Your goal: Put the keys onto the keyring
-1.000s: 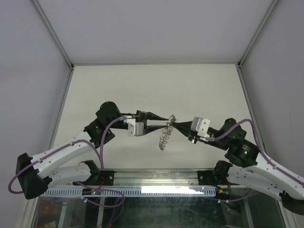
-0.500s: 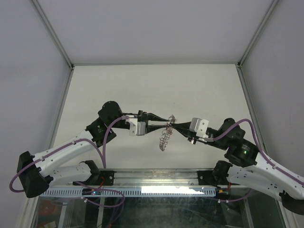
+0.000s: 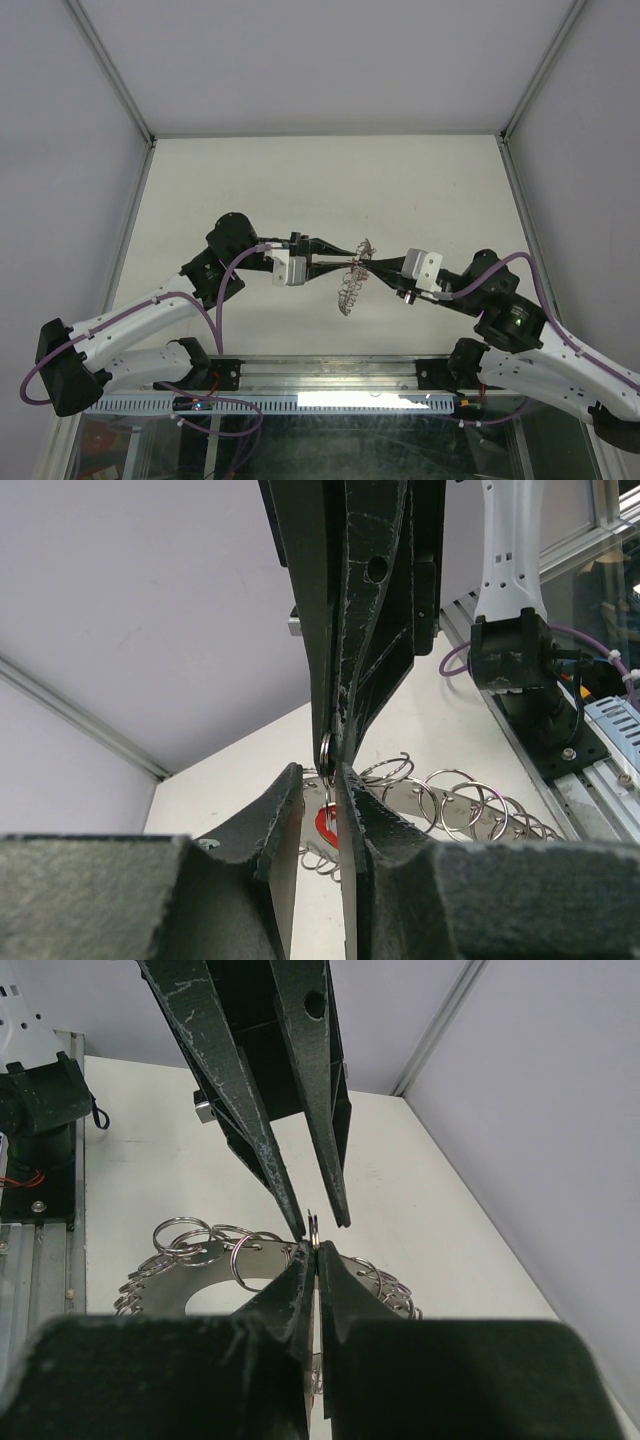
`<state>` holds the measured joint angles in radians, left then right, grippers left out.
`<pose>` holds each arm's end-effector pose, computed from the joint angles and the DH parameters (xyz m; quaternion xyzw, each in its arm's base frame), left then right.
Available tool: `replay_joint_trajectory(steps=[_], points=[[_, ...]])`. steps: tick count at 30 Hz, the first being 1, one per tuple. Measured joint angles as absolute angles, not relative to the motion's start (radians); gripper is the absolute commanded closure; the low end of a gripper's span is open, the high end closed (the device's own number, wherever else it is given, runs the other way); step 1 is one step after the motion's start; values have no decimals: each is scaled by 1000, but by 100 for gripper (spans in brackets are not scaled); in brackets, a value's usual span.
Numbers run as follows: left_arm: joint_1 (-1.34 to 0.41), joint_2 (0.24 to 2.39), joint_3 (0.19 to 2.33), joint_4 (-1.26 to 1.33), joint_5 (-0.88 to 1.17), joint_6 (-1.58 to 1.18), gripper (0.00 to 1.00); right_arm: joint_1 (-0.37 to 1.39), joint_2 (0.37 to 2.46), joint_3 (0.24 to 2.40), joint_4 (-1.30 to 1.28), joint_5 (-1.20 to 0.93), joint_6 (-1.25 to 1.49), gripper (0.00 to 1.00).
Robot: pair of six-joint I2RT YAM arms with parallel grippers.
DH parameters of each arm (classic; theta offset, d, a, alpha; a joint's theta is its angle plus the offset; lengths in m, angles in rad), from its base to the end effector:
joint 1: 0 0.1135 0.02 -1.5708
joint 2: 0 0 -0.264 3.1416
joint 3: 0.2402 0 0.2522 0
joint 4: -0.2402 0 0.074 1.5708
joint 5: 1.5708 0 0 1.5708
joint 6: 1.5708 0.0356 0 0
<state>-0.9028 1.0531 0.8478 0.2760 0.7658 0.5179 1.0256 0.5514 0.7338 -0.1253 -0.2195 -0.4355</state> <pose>0.1298 -0.2043 0.3587 0.6196 0.3011 -0.3798 0.6174 0.0627 0.1183 0.3614 -0.5147 0.4552 0.2821 0.6695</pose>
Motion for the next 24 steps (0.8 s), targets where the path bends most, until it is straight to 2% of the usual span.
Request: replay_joint_trajectory(steps=[6,10,24], points=[[-902,1053,848,258,766,519,79,1026,540,734,-107,-214,-436,100],[-903,1053,848,255,769,521,81,1026,535,734,-96,-213,-436,100],[-903,1053,848,255,769,521,80,1026,542,734,-94,-214,-439,100]])
